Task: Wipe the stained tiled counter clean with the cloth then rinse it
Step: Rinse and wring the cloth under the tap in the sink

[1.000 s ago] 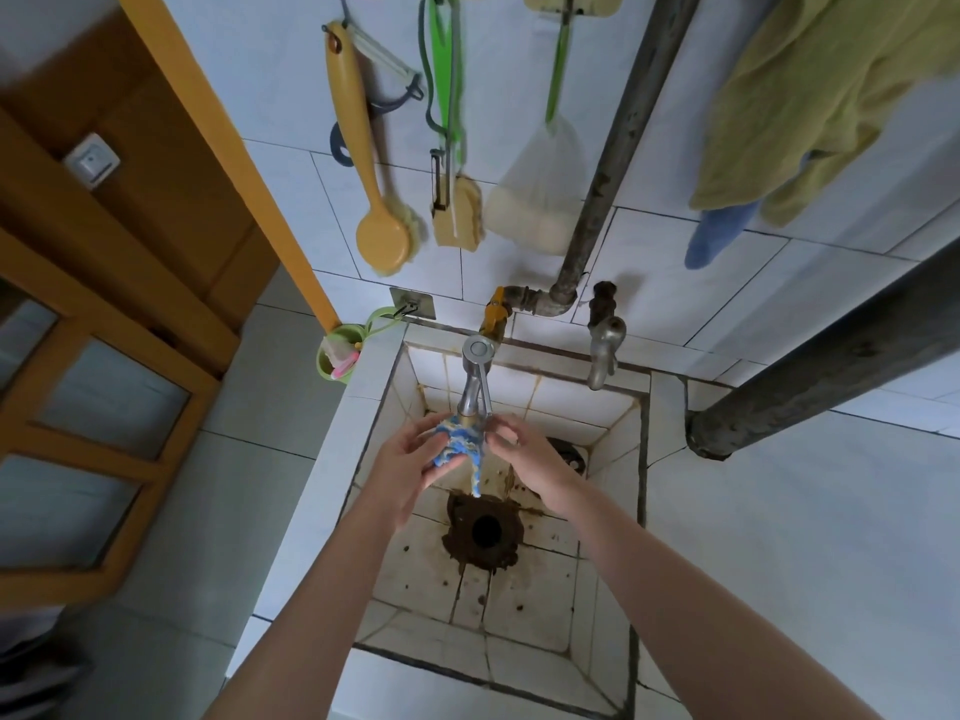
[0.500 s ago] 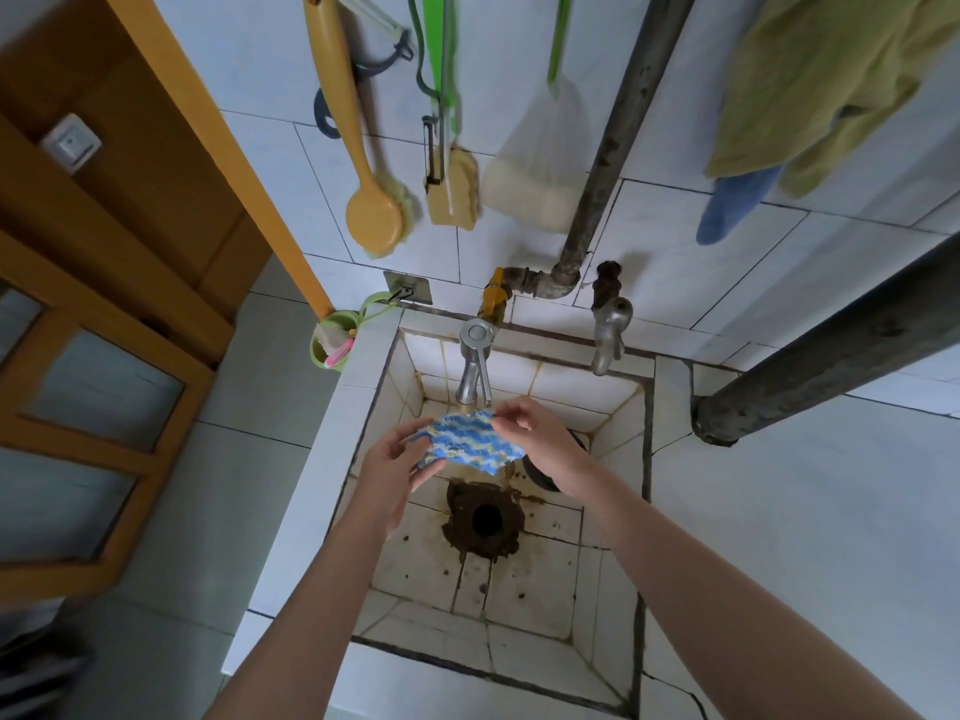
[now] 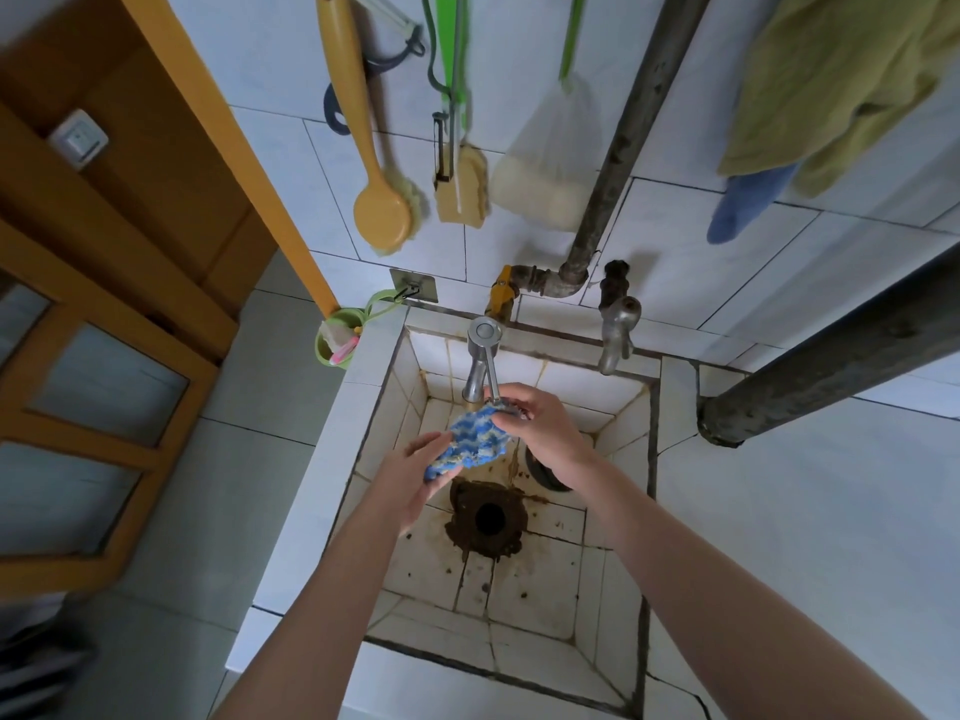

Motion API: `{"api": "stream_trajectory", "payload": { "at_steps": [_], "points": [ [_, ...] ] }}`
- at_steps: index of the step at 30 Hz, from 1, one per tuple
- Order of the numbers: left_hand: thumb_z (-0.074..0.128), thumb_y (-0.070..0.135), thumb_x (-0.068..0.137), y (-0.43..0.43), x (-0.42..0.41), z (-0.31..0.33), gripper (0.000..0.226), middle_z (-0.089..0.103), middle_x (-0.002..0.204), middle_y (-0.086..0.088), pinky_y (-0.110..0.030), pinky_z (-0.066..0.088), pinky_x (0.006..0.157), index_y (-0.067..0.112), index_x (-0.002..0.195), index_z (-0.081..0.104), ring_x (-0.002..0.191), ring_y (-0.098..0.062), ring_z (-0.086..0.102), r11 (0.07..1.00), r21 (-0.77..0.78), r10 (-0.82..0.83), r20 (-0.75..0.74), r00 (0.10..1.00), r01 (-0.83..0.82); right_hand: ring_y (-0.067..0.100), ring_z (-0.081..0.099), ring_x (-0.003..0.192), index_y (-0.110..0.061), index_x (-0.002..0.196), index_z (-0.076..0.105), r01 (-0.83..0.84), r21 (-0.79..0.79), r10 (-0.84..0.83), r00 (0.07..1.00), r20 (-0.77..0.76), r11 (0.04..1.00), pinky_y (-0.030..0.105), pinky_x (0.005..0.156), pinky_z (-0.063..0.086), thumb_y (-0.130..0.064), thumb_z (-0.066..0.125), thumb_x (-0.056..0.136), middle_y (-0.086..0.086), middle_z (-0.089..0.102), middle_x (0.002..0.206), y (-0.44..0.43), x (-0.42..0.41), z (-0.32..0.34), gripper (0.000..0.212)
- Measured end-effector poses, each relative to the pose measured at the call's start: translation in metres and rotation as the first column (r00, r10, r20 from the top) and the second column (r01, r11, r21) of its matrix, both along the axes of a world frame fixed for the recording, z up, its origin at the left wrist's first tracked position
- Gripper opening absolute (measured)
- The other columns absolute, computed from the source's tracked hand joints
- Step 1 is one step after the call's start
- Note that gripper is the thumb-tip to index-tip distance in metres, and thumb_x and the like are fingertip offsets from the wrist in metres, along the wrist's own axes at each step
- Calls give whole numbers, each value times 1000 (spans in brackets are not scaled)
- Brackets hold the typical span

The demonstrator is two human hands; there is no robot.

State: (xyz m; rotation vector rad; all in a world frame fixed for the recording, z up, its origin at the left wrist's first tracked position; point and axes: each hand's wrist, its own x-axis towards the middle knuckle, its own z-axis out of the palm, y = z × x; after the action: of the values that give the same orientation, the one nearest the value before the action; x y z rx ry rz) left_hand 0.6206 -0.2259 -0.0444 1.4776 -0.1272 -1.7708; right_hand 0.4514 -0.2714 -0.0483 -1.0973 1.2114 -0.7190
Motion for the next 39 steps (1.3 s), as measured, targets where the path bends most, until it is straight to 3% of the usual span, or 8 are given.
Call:
{"api": "stream_trajectory", "payload": {
  "at_steps": [3,9,12,16,23,26,29,39],
  "points": [
    [61,2,83,-3,2,1,42,56,119,-19,-30,52,77,1,123,48,101,-26,58,996,-11,-87,6,996,87,26,60,107,-15,106,64,10,-15,-11,999,-37,1000,41,88,54,8,58,83,10,64,106,-1,-1,-2,33],
    [65,17,83,-4,6,3,25,66,103,-14,-29,50,80,4,105,62,96,-26,62,953,-32,-286,234,929,302,17,58,100,-8,114,61,33,-37,-37,994,-107,999,24,76,55,3,61,85,5,61,101,-1,-3,-1,31],
    [65,20,85,-5,6,2,11,67,97,-12,-35,49,84,11,91,64,94,-27,63,950,-72,-262,346,901,304,15,57,98,-6,114,62,6,-81,-24,975,-221,997,21,75,51,-3,63,84,5,62,103,-3,-3,-1,30],
    [58,21,89,-6,7,3,11,67,94,-9,-30,49,80,12,93,62,89,-23,63,956,-145,-198,317,928,253,13,57,84,-4,104,67,-89,-114,39,923,-383,989,20,69,46,-16,67,85,5,64,92,-4,-1,-5,23],
    [58,22,89,-5,20,7,16,68,91,-8,-21,52,63,9,98,61,79,-17,66,960,-177,-133,391,911,216,4,48,65,-14,80,55,-64,-26,53,947,-316,998,10,55,37,-25,61,89,-6,51,69,1,8,-9,16],
    [59,23,89,-5,23,6,22,68,96,-9,-18,52,62,8,104,61,82,-17,66,951,-194,-135,437,889,240,5,54,73,-15,85,54,-50,4,49,959,-281,999,9,60,43,-22,59,91,-5,55,76,2,10,-11,10],
    [60,25,88,-4,24,5,26,68,99,-9,-16,51,62,8,107,60,87,-18,66,950,-187,-129,491,861,250,19,63,94,-11,96,58,-29,55,41,971,-234,998,30,79,56,-15,60,90,6,63,95,1,11,-14,8],
    [61,25,87,-2,27,4,24,67,100,-9,-21,51,66,10,106,60,88,-20,65,952,-185,-100,559,823,242,16,61,95,-4,101,61,36,85,-22,988,-151,996,20,66,55,-13,61,89,5,63,97,3,13,-12,15]
  ]
}}
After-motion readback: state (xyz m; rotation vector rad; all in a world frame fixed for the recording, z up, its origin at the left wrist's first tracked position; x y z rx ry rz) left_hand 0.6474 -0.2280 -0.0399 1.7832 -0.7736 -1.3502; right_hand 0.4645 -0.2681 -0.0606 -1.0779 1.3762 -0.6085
